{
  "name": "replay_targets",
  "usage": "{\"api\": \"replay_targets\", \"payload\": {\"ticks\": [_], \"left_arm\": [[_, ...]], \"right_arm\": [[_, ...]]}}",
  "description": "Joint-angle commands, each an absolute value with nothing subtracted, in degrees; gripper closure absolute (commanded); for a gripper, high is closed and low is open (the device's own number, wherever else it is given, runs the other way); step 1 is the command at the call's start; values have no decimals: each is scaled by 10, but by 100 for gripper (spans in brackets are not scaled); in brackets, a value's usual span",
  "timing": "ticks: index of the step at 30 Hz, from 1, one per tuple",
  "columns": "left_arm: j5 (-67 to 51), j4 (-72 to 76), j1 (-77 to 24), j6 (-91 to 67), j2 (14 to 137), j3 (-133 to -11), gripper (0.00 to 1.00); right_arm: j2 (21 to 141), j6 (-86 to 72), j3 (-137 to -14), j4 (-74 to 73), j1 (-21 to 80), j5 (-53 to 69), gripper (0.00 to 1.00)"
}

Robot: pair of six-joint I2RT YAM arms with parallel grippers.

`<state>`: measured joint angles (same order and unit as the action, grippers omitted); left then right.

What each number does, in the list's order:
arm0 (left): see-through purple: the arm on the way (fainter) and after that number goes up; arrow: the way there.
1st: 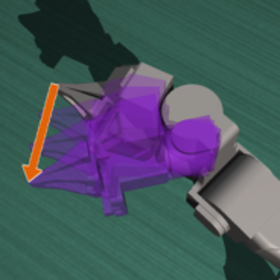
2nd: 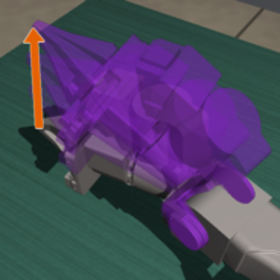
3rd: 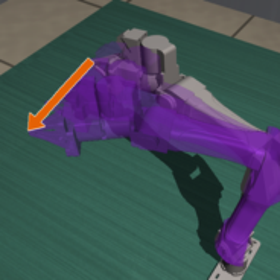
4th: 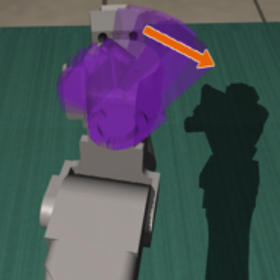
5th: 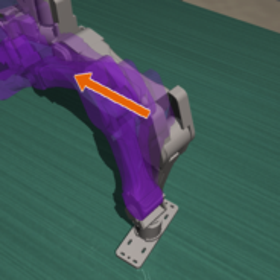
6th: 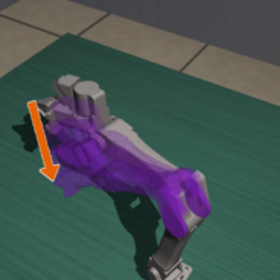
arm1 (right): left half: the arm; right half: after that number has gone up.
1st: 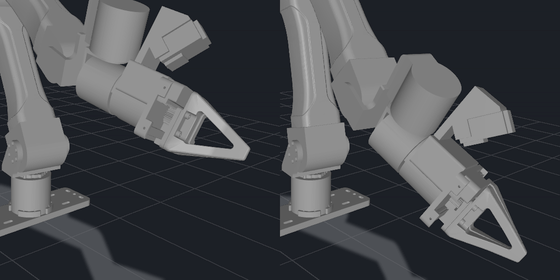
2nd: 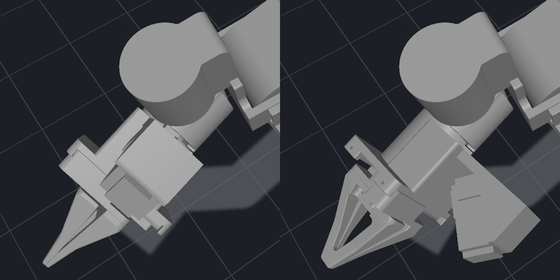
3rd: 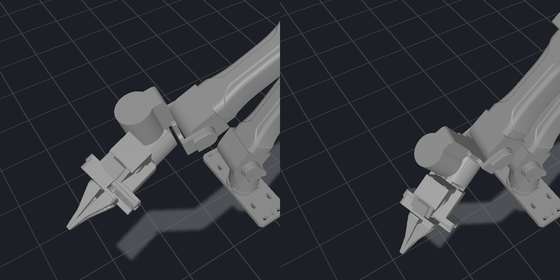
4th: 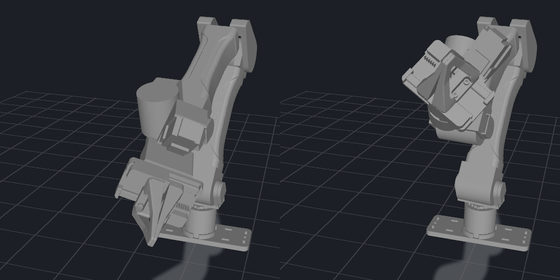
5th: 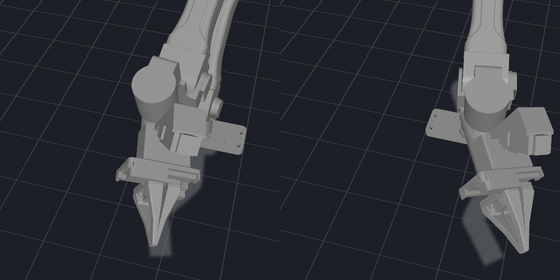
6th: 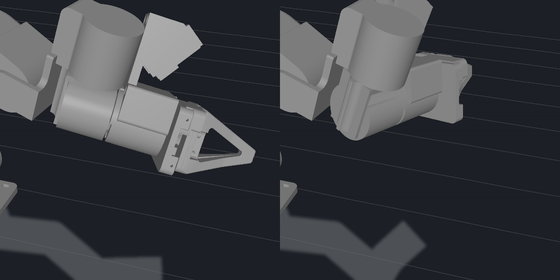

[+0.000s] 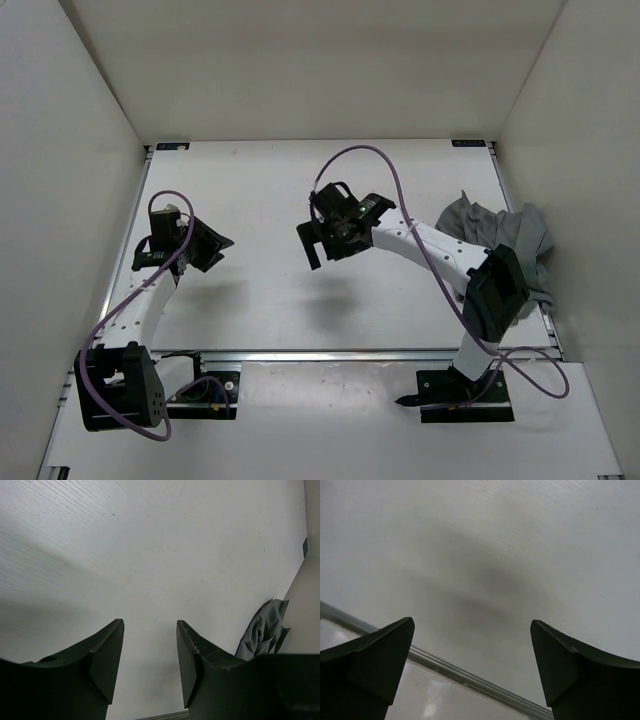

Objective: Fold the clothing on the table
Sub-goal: Move the skirt to the center of the board

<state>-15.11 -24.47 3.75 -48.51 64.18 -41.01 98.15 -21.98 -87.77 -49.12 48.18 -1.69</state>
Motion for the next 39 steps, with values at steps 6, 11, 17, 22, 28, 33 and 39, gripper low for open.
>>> {"api": "replay_targets", "payload": {"ticks": [6,11,17,22,28,33,39], "left_arm": [[-163,-238,38,-476,630,-415,43],[-166,-234,41,-476,636,-409,43],[-168,-231,40,-475,635,-408,43],[-170,-236,38,-479,629,-409,43],[-165,-245,40,-483,624,-422,44],[-167,-242,40,-487,622,-424,44],[-166,-262,55,-473,616,-432,43]], "right_arm": [[877,-212,-739,-518,185,-78,100],[809,-172,-618,-470,27,-74,22],[833,-142,-519,-436,3,-105,6],[888,-173,-487,-416,54,-128,14],[916,-194,-525,-403,113,-57,100],[919,-244,-599,-369,214,111,100],[946,-277,-856,-402,300,174,100]]}}
